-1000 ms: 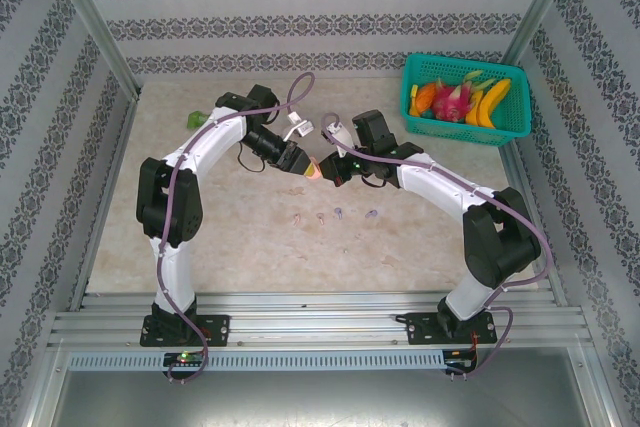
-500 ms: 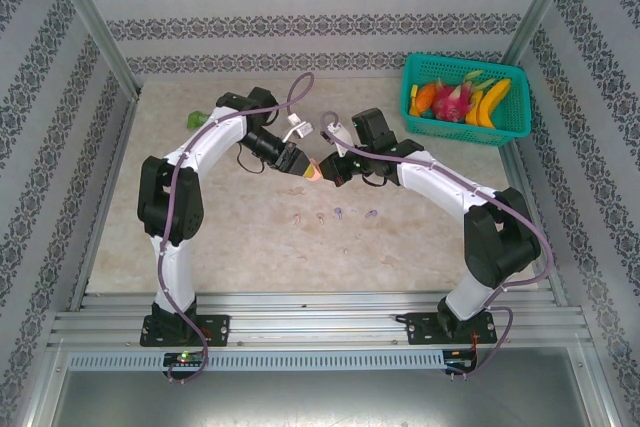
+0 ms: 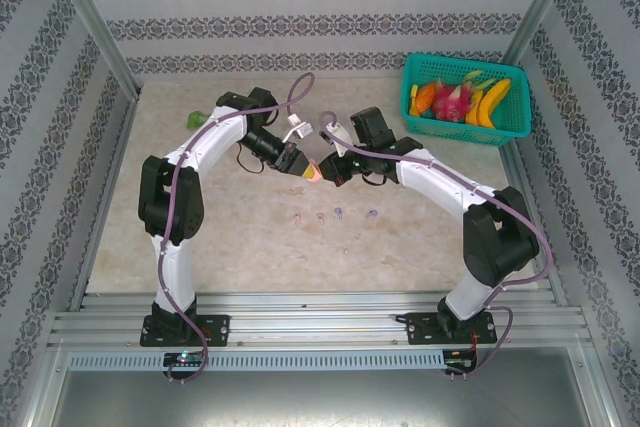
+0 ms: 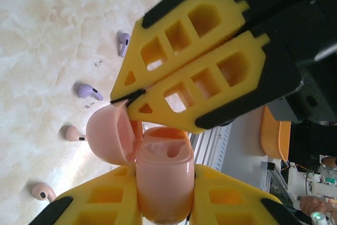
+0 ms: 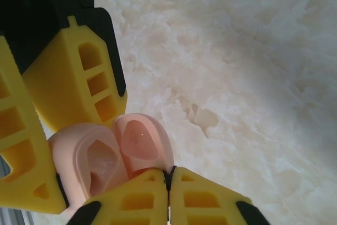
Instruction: Insert the wireless bluetooth earbuds into the charging case
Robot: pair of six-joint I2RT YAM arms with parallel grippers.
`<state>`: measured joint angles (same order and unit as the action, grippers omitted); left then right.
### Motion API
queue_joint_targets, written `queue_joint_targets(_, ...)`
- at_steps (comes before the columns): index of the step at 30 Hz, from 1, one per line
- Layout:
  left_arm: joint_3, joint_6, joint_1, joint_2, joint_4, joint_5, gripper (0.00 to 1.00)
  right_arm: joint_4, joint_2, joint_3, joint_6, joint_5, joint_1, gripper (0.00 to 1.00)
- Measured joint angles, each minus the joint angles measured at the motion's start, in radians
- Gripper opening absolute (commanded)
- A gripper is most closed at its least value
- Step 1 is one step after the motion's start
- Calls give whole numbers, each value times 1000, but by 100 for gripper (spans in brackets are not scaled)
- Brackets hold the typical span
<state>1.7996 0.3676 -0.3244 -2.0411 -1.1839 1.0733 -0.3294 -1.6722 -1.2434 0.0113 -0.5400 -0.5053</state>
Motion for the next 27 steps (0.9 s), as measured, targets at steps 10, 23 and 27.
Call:
queue_joint_targets(10,-233,-124,32,135,237,21,0,27,110,27,75,-56,45,44)
queue_joint_targets(23,-542,-404,52,516,688,-271,0,41,332,182,373,117,50,52)
queue_joint_targets(27,-691,-450,52,627,842,-386,0,11,322,188,476,206,22,52)
